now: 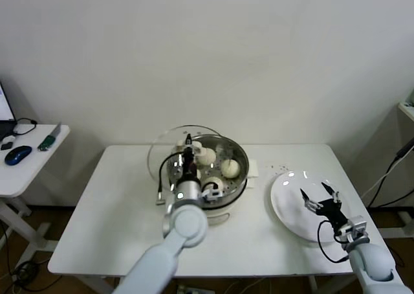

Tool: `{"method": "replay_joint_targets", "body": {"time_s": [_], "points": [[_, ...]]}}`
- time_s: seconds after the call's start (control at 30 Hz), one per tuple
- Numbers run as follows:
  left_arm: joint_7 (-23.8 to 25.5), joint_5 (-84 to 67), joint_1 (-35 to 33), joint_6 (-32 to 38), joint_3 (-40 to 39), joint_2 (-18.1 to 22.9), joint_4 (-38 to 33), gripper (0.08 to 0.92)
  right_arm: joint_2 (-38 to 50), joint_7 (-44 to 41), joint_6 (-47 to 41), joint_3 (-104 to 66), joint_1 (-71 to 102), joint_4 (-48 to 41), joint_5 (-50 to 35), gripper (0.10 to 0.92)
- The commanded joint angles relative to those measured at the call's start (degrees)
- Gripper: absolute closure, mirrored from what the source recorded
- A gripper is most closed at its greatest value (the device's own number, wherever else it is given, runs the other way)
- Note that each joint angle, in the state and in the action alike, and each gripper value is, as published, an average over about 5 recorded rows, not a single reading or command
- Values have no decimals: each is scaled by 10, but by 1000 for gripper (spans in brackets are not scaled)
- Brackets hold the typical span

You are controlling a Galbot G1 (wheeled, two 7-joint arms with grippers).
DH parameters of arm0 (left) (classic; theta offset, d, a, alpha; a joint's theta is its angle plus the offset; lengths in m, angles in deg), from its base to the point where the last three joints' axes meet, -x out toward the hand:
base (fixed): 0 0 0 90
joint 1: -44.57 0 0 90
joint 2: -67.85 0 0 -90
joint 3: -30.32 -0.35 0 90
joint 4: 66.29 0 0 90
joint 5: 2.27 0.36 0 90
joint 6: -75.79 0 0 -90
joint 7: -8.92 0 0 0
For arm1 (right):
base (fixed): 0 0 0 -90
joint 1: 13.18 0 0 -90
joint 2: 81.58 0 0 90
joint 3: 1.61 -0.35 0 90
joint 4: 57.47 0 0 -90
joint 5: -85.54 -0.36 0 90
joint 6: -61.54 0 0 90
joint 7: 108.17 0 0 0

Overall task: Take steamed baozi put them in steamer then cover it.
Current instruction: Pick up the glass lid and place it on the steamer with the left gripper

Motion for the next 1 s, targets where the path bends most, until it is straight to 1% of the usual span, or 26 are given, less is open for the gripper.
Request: {"method": "replay_joint_targets", "body": {"time_s": [0.03,0.37,1.0], "points": [[3,17,18,-28,-15,92,68,850,-3,-2,4,-8,5,-3,7,203],[3,8,17,-28,-23,96,82,850,-5,-8,7,-9,-1,-13,17,203],[5,3,19,-28,-22,80,88,850,-9,-12,9,-5,-8,-18,25,203]]}}
